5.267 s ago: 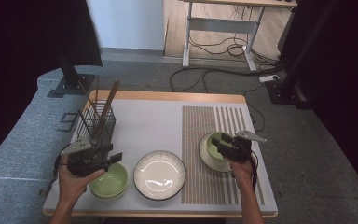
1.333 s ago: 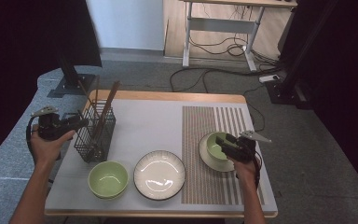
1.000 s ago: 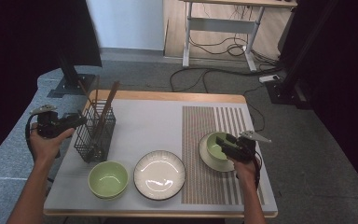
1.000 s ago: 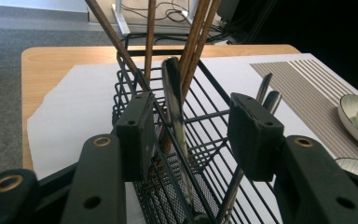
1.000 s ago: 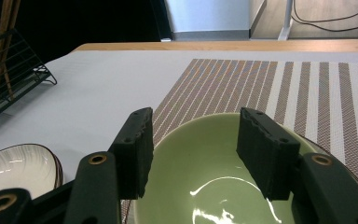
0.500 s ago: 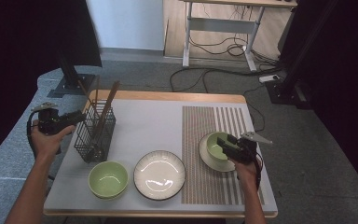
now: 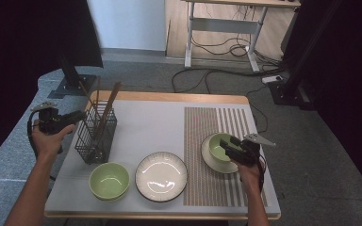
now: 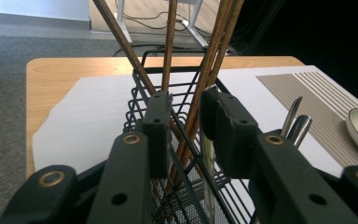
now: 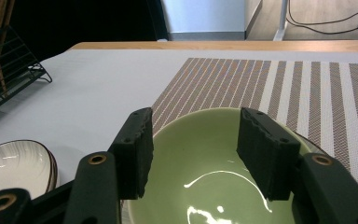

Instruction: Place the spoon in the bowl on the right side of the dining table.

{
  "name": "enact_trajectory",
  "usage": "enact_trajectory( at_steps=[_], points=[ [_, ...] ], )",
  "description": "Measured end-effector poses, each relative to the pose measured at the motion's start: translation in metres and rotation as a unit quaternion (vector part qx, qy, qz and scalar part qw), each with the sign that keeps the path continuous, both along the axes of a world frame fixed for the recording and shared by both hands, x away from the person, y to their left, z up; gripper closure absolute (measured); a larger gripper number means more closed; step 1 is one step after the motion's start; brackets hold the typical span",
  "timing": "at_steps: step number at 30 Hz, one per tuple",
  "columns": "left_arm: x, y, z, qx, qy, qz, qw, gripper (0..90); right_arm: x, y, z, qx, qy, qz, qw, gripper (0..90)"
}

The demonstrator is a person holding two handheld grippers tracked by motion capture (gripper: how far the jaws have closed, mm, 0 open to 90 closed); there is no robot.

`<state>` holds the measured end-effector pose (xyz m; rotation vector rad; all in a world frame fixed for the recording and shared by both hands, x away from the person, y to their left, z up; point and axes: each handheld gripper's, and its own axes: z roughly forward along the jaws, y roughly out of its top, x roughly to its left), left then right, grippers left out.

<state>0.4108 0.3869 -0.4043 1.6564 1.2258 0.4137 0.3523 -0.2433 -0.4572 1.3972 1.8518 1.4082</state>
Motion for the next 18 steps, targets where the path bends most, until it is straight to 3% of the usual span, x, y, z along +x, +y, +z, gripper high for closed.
enact_trajectory(
  at_steps=[9,18],
  points=[
    [-0.0008,-0.0027,0.0024,-0.002,-0.002,-0.011,0.9999,81.1,0.0002,-0.0002,-0.0002,0.000,0.001,0.001,1.0000,45.6],
    [-0.0054,-0.0019,0.0044,-0.007,-0.006,-0.012,0.9999,84.2,-0.0004,-0.0026,0.0009,0.004,-0.001,-0.003,1.0000,45.5]
  ],
)
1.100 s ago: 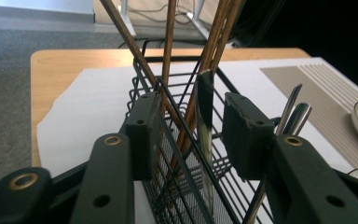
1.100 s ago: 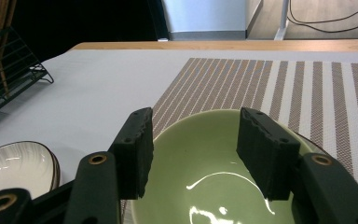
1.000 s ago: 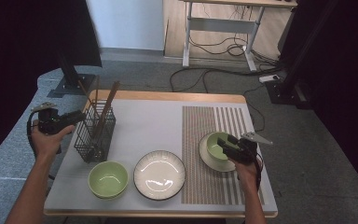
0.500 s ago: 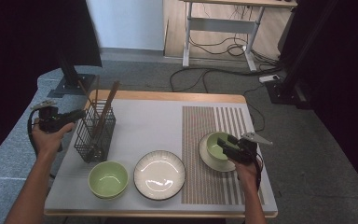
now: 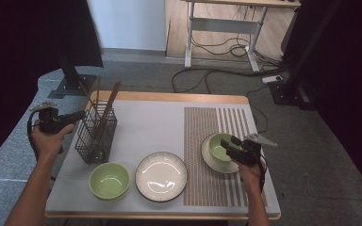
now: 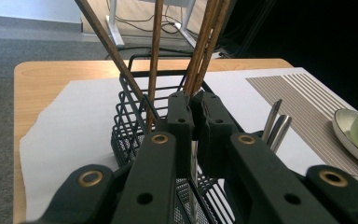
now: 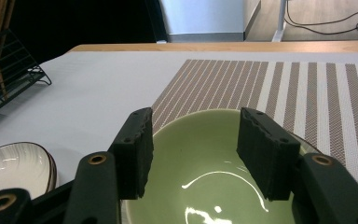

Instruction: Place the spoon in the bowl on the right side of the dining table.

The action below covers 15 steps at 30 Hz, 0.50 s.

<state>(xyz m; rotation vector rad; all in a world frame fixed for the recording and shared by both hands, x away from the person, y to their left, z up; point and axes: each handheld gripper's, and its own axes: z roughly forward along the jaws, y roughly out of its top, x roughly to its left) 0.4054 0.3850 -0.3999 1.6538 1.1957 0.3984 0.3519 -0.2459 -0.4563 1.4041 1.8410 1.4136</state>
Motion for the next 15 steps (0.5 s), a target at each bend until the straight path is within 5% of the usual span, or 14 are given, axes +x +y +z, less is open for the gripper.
enact_trajectory(
  at_steps=[15],
  points=[
    [-0.0087,0.0067,0.0056,-0.001,-0.008,-0.002,1.0000,89.1,0.0006,0.0007,-0.0012,-0.003,0.003,-0.002,1.0000,45.5]
  ],
)
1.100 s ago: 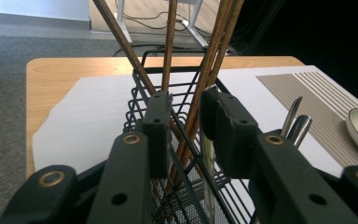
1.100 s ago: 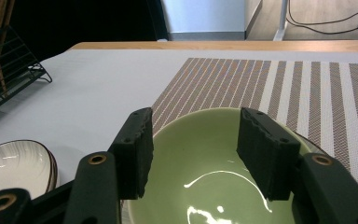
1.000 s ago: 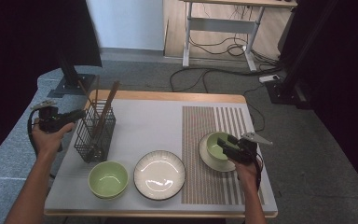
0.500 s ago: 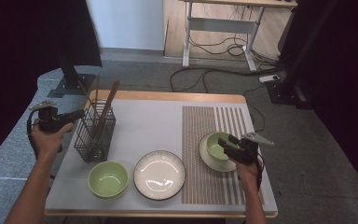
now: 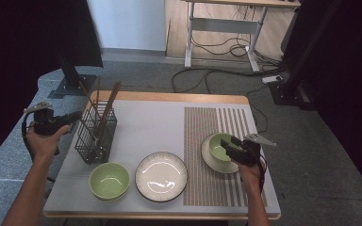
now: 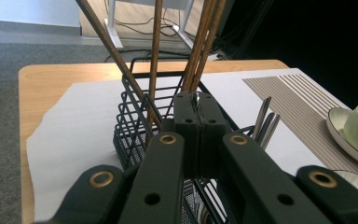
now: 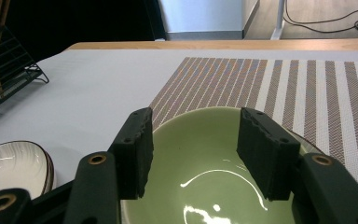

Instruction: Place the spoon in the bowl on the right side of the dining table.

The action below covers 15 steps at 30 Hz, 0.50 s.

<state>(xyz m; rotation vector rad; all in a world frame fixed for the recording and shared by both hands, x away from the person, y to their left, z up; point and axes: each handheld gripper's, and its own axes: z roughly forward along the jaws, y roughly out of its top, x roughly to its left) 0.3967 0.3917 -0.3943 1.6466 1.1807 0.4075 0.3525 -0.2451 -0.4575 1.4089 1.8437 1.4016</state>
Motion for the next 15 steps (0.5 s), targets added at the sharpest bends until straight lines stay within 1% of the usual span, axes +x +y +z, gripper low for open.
enact_trajectory(
  at_steps=[4,8,15],
  points=[
    [-0.003,0.000,0.005,0.006,-0.005,0.003,1.0000,89.3,0.000,-0.001,0.000,0.000,-0.002,0.000,1.0000,45.5],
    [-0.007,0.001,0.012,0.015,-0.016,0.008,0.9997,89.4,-0.001,-0.001,0.001,0.003,-0.002,-0.003,1.0000,45.6],
    [-0.012,0.000,0.022,0.022,-0.032,0.011,0.9992,89.4,0.000,0.000,0.000,0.000,-0.003,0.000,1.0000,45.5]
  ],
)
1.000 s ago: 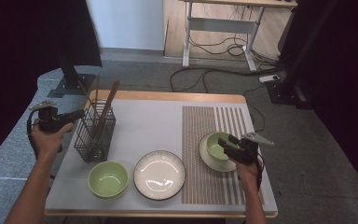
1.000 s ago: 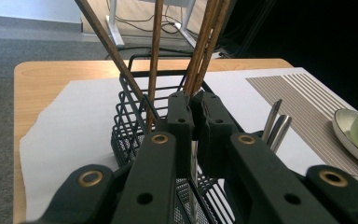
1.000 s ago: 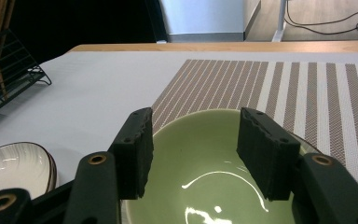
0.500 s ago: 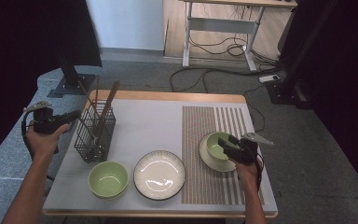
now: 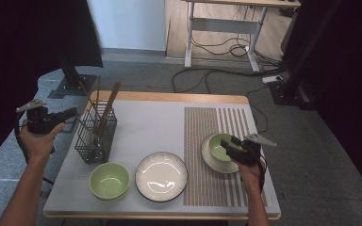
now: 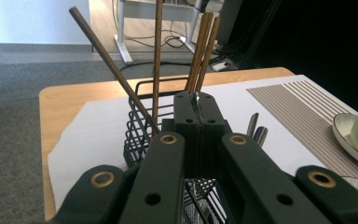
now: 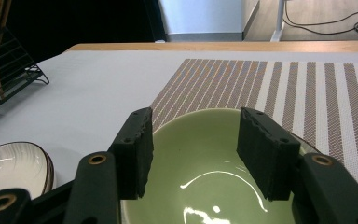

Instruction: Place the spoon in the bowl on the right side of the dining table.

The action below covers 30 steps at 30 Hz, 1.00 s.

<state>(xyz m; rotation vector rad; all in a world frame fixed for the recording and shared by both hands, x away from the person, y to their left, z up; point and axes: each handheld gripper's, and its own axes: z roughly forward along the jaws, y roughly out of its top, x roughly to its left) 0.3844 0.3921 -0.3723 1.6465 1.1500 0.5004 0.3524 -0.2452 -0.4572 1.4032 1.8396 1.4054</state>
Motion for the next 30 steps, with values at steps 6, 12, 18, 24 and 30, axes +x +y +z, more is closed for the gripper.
enact_trajectory(
  at_steps=[6,12,18,24,30],
  points=[
    [-0.005,0.004,0.008,-0.005,-0.012,0.004,0.9999,89.5,0.000,0.000,0.000,0.000,-0.001,0.000,1.0000,45.5],
    [-0.010,0.008,0.016,-0.008,-0.023,0.009,0.9997,89.6,0.000,-0.001,0.000,0.001,-0.002,0.000,1.0000,45.4],
    [-0.015,0.012,0.023,-0.012,-0.029,0.009,0.9995,89.6,0.000,-0.001,0.000,0.002,-0.001,-0.001,1.0000,45.4],
    [-0.019,0.013,0.027,-0.017,-0.032,0.006,0.9993,89.7,0.000,-0.001,0.000,0.003,-0.002,-0.001,1.0000,45.4],
    [-0.022,0.012,0.034,-0.016,-0.037,0.001,0.9992,89.7,-0.001,-0.002,0.001,0.005,-0.003,-0.001,1.0000,45.4]
  ],
)
